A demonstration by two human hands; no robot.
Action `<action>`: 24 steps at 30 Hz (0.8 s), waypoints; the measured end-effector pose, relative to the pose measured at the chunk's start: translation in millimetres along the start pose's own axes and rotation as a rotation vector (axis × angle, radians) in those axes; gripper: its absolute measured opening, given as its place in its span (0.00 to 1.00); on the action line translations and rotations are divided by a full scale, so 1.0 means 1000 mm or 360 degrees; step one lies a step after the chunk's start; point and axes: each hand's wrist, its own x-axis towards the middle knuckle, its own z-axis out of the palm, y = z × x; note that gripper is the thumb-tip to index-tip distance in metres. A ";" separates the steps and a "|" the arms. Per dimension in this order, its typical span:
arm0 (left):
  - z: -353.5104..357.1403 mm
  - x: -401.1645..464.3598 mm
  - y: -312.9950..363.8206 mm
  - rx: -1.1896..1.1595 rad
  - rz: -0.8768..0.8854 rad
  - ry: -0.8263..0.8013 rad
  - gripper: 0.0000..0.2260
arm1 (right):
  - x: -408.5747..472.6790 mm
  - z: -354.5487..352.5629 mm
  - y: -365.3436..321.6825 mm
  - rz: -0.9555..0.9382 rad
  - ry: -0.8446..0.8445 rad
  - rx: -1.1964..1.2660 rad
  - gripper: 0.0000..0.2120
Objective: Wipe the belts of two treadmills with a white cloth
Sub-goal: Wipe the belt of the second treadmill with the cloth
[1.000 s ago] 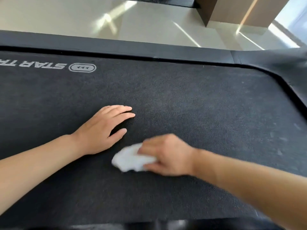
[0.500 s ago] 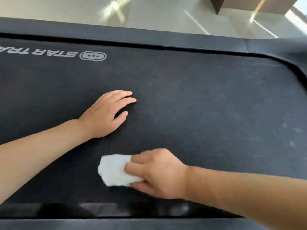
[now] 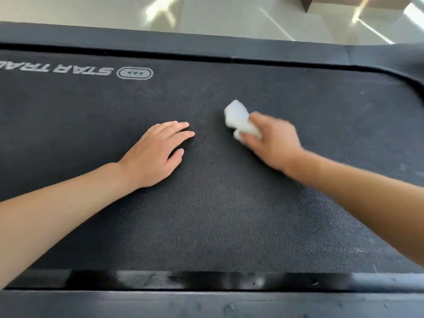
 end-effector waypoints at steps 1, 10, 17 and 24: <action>0.001 0.000 0.000 0.0005 -0.0008 0.0006 0.25 | -0.027 0.003 -0.022 -0.0199 -0.0073 0.0104 0.18; 0.005 0.017 0.010 -0.0034 0.0032 0.0016 0.24 | -0.066 -0.002 -0.046 -0.0943 -0.0304 0.0382 0.14; 0.008 0.014 0.016 -0.0054 0.0037 0.0033 0.24 | 0.050 -0.022 0.109 0.0706 0.0234 -0.0159 0.18; 0.013 0.026 0.016 -0.0059 0.0015 0.0056 0.25 | -0.074 -0.004 -0.043 -0.0550 -0.0211 0.0288 0.13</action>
